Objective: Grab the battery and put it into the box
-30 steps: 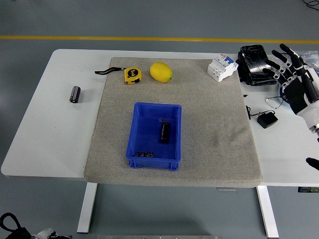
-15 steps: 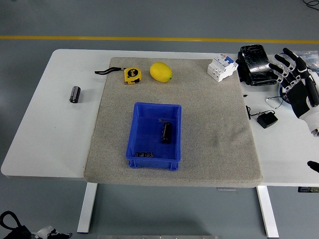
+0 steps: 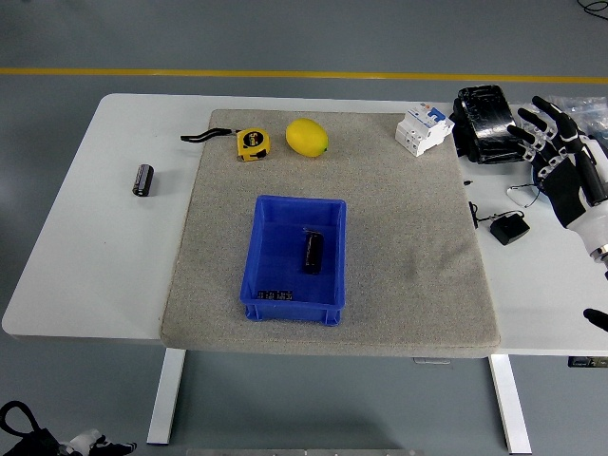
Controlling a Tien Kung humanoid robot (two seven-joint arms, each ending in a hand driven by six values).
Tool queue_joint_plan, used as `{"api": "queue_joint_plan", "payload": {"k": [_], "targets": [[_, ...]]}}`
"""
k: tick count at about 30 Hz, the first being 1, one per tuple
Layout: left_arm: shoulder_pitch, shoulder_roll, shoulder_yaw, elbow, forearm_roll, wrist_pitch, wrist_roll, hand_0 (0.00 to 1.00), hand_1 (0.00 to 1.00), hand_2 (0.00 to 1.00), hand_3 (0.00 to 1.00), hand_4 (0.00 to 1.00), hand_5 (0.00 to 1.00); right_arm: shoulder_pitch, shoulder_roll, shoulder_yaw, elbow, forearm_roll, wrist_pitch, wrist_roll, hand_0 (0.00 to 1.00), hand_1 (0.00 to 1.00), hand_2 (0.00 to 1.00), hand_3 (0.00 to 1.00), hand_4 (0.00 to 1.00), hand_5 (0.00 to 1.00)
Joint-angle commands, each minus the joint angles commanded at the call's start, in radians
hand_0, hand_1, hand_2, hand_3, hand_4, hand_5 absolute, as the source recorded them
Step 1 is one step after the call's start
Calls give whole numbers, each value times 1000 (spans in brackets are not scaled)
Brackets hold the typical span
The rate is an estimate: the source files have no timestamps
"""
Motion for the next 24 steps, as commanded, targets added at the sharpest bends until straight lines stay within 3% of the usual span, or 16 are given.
{"api": "queue_joint_plan", "payload": {"k": [10,24], "targets": [[-4,-3,-1,0,1,1,-2,623,572,626,712,703,682,0,3,-1,-2,-7,-8,-5,785,778,831,864,998,704],[-6,-2,5,-2,-1,-3,-2,623,569,619,712,704,682,-6,13,-2,-47,-26,-67,16,863,826,858,883,998,723]]}}
